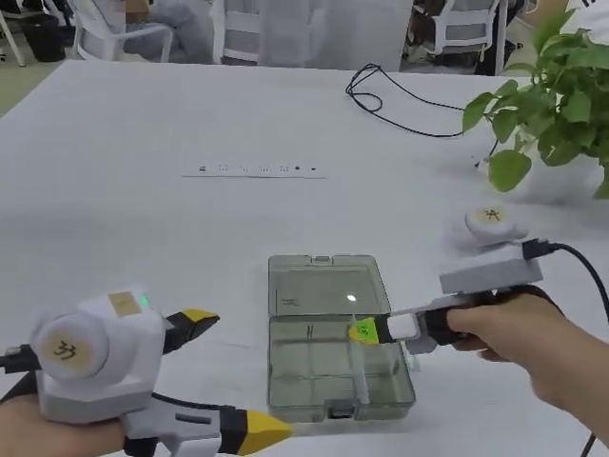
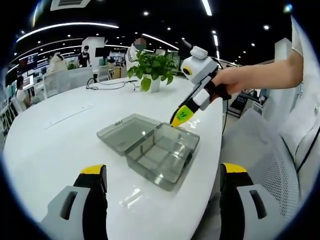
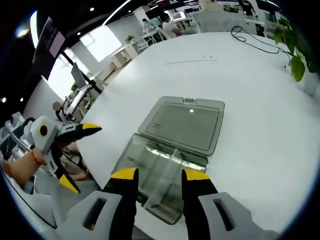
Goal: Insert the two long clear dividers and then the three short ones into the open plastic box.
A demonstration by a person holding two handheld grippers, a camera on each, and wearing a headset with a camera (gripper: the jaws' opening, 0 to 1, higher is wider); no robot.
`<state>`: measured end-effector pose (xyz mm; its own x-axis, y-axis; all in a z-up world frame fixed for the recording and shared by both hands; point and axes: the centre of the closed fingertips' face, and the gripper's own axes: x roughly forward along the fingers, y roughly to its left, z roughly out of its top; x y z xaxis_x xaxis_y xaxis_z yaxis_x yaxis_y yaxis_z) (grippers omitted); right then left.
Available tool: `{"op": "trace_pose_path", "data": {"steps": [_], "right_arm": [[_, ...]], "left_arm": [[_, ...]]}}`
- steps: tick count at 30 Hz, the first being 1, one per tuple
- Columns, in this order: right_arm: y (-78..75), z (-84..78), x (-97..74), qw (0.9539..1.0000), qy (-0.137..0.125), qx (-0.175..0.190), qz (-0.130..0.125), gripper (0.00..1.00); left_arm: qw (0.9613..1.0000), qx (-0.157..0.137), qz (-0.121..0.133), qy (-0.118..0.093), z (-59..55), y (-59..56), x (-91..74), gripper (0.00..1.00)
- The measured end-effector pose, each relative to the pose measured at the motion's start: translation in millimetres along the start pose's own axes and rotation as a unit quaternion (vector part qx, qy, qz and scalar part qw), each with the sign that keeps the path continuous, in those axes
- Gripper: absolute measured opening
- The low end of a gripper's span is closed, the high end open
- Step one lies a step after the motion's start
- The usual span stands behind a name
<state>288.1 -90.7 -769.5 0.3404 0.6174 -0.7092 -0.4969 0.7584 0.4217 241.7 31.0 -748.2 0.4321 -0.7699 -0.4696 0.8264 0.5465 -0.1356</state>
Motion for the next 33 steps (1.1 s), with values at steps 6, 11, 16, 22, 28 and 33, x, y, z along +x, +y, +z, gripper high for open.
{"op": "trace_pose_path", "data": {"steps": [6, 11, 16, 22, 28, 33], "right_arm": [[4.1, 5.4, -9.9, 0.9976, -0.023, -0.06, 0.028, 0.47], [11.6, 8.2, -23.2, 0.9937, -0.037, -0.096, 0.043, 0.56], [12.4, 5.8, -33.7, 0.987, -0.043, -0.141, 0.063, 0.64], [12.0, 0.6, -44.3, 0.9762, -0.057, -0.191, 0.085, 0.74], [9.6, -6.5, -53.2, 0.9649, -0.074, -0.228, 0.106, 0.85], [2.8, -18.3, -58.7, 0.9536, -0.078, -0.266, 0.118, 0.92]], "left_arm": [[0.9999, -0.007, 0.015, 0.001, -0.1, 3.9, -3.2, 0.95], [0.9996, -0.014, 0.024, 0.006, -0.5, 5.9, -5.1, 0.95], [0.9991, -0.022, 0.034, 0.01, -1.3, 8.8, -5.2, 0.94], [0.9981, -0.034, 0.049, 0.018, -4.4, 14.0, -5.7, 0.93], [0.9964, -0.046, 0.063, 0.033, -11.3, 19.8, -4.4, 0.92], [0.9938, -0.063, 0.074, 0.054, -21.0, 23.2, -2.9, 0.9]]}}
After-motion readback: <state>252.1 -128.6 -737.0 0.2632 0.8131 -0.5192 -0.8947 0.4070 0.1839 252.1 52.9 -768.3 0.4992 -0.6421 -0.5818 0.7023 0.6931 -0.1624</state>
